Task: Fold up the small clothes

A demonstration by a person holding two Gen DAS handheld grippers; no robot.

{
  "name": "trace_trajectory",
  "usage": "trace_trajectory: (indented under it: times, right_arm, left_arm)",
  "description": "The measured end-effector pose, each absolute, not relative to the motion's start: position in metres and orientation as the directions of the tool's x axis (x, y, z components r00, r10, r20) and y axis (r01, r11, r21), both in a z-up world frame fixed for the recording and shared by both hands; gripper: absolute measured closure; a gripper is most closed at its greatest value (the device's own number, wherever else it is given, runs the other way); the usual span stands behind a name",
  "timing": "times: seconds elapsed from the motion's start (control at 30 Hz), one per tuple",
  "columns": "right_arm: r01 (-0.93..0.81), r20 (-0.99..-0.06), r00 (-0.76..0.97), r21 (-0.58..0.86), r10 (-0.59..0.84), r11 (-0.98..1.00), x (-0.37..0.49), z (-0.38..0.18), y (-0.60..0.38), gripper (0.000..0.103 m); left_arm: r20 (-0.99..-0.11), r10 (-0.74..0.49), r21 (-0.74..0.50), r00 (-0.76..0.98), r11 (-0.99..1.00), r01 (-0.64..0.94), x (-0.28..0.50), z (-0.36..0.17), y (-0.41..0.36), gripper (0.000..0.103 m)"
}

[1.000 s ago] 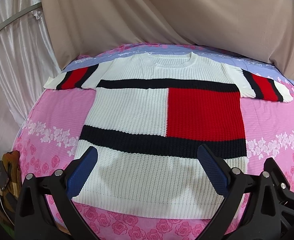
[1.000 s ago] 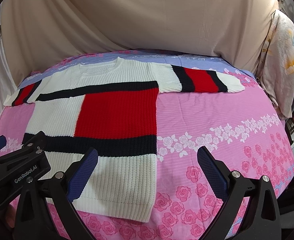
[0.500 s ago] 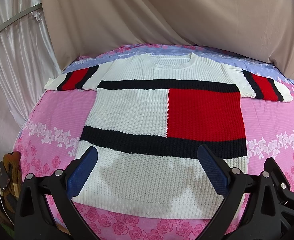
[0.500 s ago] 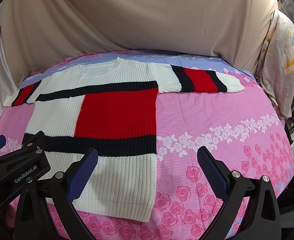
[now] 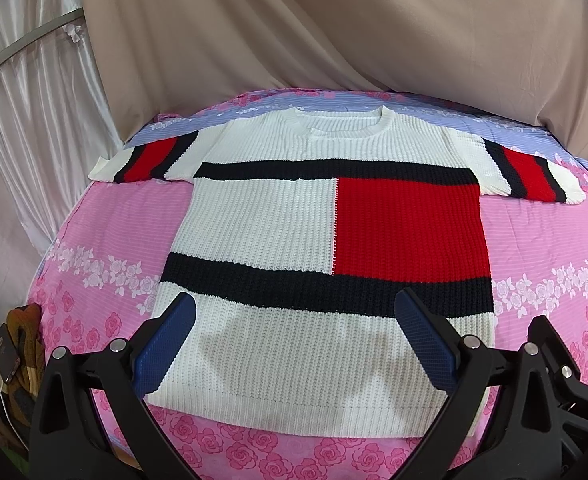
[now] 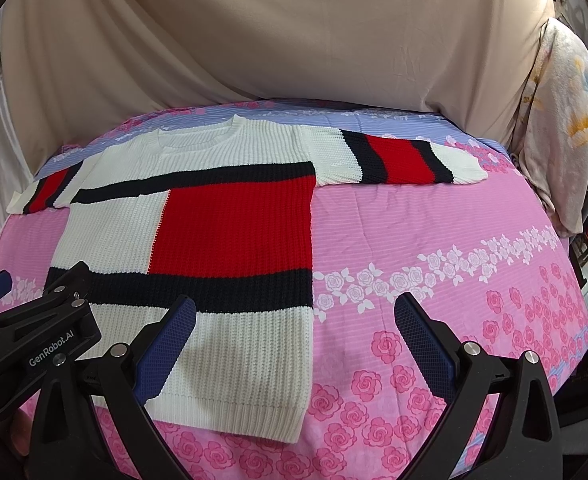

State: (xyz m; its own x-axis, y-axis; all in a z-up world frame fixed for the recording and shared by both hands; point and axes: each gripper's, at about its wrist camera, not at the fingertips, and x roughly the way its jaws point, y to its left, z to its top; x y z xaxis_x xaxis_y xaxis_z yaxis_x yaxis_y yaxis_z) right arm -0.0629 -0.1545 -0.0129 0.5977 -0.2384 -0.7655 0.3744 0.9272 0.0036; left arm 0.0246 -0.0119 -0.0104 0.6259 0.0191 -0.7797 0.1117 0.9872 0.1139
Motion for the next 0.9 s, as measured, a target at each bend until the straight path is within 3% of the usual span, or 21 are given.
trace_trajectory:
  times: [0.3,0.47,0.6,0.7,0.9]
  right_arm:
    - [0.371,-0.766,0.598,0.005,-0.235,0.929,-0.063,-0.013,-0.154,0.005]
    - [0.400,-0.775,0.604,0.094,-0.185,0.911,-0.050,-0.020,-0.189,0.005]
    - [0.556,-0.796,0.578,0.224,-0.179,0.801,-0.034,-0.042,-0.296,0.005]
    - [0.635,-0.806,0.549,0.229,-0.222,0.738,-0.016,-0.061,-0.381,0.005]
    - [0.702,-0.818,0.544,0.321,-0.188,0.636,0.039,-0.112,-0.561,0.016]
  left_arm:
    - [-0.785,0.015,0.108,0.620,0.988,0.114,0.025,-0.011,-0.011,0.006]
    - [-0.804,-0.072,-0.017,0.591,0.995,0.097,0.044,-0.006,0.007,0.005]
    - [-0.790,-0.104,-0.060,0.605,0.994,0.093,0.069,-0.009,0.008,0.005]
    - [-0.805,-0.087,-0.075,0.587,0.996,0.045,0.086,-0.025,-0.007,0.005]
    - [-0.818,-0.039,-0.079,0.574,0.996,-0.044,0.100,-0.049,-0.054,0.005]
